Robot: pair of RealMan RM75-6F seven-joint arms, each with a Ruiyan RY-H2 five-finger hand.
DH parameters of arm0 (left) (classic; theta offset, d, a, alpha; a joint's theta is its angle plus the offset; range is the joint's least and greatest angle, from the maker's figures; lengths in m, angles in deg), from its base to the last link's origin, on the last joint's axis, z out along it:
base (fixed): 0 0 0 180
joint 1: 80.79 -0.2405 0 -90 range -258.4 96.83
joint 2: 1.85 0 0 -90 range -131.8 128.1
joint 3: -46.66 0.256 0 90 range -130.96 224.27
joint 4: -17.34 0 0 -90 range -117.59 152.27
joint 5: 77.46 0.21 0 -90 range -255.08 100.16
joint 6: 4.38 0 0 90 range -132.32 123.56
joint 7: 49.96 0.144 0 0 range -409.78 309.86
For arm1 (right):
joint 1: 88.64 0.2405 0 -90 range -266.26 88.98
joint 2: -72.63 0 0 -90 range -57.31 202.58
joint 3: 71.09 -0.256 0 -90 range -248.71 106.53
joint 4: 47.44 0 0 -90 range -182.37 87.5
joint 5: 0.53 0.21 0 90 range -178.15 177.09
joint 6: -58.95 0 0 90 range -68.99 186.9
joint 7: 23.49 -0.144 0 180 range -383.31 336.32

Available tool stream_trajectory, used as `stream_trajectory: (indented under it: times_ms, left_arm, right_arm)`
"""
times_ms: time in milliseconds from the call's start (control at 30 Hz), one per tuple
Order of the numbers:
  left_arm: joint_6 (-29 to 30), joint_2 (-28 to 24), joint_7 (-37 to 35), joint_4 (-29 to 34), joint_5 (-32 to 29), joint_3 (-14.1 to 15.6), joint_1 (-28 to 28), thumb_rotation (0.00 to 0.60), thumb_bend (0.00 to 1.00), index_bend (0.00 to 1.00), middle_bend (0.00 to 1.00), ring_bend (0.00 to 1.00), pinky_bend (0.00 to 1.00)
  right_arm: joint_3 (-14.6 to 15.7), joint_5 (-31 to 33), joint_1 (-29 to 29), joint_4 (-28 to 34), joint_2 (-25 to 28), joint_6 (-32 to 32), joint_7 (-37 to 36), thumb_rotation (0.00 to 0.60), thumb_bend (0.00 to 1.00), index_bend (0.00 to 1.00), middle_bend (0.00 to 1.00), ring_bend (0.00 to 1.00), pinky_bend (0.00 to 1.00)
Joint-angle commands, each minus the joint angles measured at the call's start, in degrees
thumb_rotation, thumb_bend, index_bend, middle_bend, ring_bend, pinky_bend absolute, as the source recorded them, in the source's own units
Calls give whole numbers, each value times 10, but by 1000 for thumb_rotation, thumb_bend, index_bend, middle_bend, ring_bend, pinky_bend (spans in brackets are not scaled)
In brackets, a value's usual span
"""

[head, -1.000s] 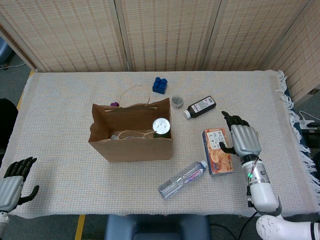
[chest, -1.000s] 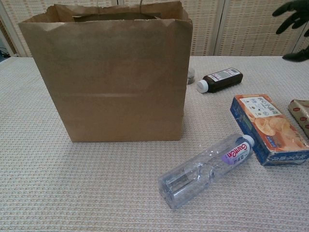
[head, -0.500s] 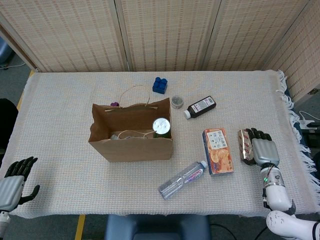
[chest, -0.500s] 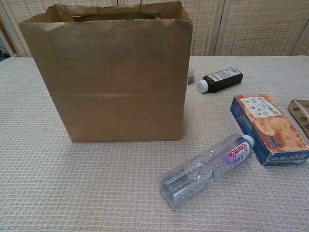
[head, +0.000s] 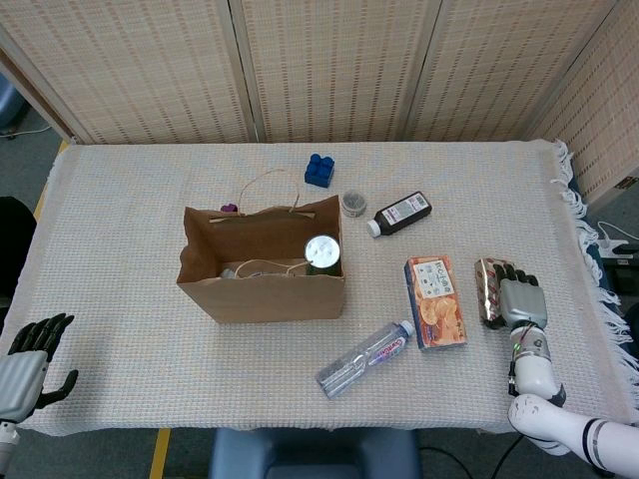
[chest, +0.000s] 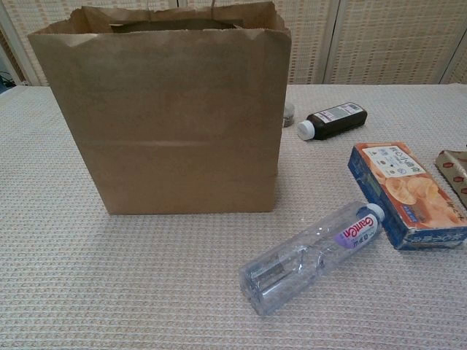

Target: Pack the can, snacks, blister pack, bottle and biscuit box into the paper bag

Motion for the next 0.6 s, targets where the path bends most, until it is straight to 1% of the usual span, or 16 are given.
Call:
stream_trajectory:
  times_ms: [33, 100, 333, 467, 533, 600]
  left_arm:
    - [0, 0, -1, 0, 0, 0, 0, 600, 406, 9, 0, 0, 15]
    - [-1, -1, -2, 0, -1, 0, 0, 600, 405, 10, 0, 0, 16]
    - [-5, -4, -5, 0, 1, 2, 1, 600, 405, 10, 0, 0, 16]
    - [-4, -4, -4, 1, 4, 3, 2, 600, 405, 10, 0, 0, 17]
    - [-3, -3, -3, 1, 5, 3, 1, 600, 407, 10, 0, 0, 17]
    - [-3, -2, -3, 1, 5, 3, 1, 600, 409, 10, 0, 0, 17]
  right_arm:
    - [0, 15, 5, -18, -13, 3, 9, 564, 75, 0, 0, 0, 61]
    - [0, 26, 7, -29, -17, 2, 17, 550, 66, 0, 0, 0, 59]
    - [9, 50, 5, -60, -27, 10, 32, 548, 66, 0, 0, 0, 59]
    - [15, 53, 7, -87, -46, 8, 47, 549, 66, 0, 0, 0, 59]
    - [12, 49, 7, -99, -57, 4, 47, 549, 66, 0, 0, 0, 59]
    - [2, 40, 5, -108, -69, -3, 34, 549, 65, 0, 0, 0, 59]
